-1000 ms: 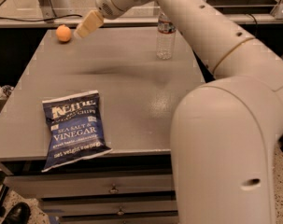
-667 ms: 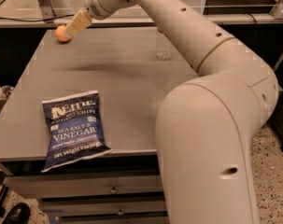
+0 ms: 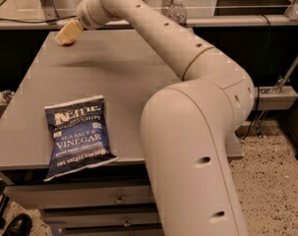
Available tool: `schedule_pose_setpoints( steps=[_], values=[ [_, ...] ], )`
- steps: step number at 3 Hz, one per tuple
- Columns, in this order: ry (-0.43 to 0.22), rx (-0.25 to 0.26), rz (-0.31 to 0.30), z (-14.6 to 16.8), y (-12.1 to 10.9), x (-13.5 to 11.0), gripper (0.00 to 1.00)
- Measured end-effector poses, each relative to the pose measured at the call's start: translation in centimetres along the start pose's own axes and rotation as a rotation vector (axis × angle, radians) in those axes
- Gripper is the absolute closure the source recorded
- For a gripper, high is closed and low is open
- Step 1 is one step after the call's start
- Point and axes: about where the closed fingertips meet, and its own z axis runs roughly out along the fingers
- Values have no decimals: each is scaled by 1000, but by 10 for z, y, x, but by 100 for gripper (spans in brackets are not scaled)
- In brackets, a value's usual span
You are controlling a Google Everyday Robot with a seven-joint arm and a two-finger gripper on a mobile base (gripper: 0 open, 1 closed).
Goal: Move orange near blue chip bag
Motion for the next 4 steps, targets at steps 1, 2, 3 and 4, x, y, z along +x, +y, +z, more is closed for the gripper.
schedule_pose_setpoints(
  steps=[1, 2, 3, 4],
  values=[
    [-19, -23, 39, 30, 6, 8, 0],
    [-22, -26, 63, 51, 7, 17, 0],
    [-29, -31, 86, 66, 5, 23, 0],
    [-41, -34, 115, 78, 0, 26, 0]
  ],
)
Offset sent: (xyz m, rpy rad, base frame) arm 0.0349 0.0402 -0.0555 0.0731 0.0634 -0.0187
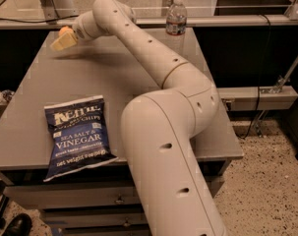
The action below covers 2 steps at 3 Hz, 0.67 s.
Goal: Move orange near blue chip bag
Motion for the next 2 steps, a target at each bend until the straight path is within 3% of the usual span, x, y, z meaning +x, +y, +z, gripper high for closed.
schedule_pose_setpoints(
  steps=[1, 2],
  values=[
    [-10, -6, 30, 10, -3, 1, 0],
    [-10, -14, 50, 19, -4, 0, 18]
  ],
)
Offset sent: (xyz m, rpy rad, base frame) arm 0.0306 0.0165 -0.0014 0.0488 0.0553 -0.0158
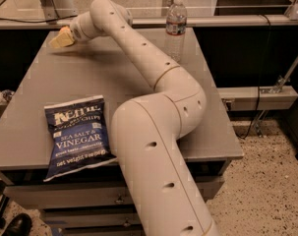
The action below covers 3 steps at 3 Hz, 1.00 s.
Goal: Move orange near blue chip bag
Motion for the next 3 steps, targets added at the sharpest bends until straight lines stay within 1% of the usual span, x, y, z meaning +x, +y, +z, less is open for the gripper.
schedule_pose_setpoints(
  steps=[2, 3],
  values=[
    [16, 0, 21, 5, -3, 2, 64],
    [5, 8, 13, -13, -8, 0, 87]
  ],
)
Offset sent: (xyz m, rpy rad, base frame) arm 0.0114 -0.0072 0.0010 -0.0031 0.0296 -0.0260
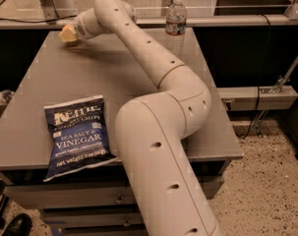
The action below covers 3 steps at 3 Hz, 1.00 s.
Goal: Move orange near blue chip bag
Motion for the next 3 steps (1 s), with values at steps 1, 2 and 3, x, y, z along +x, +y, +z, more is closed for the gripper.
schedule_pose_setpoints(
  steps=[1, 2, 3],
  values=[
    [-39, -8, -15, -41, 0, -6, 100],
    [-78, -41, -33, -82, 22, -1, 100],
    [-145, -67, -80, -146, 52, -7, 100]
  ],
)
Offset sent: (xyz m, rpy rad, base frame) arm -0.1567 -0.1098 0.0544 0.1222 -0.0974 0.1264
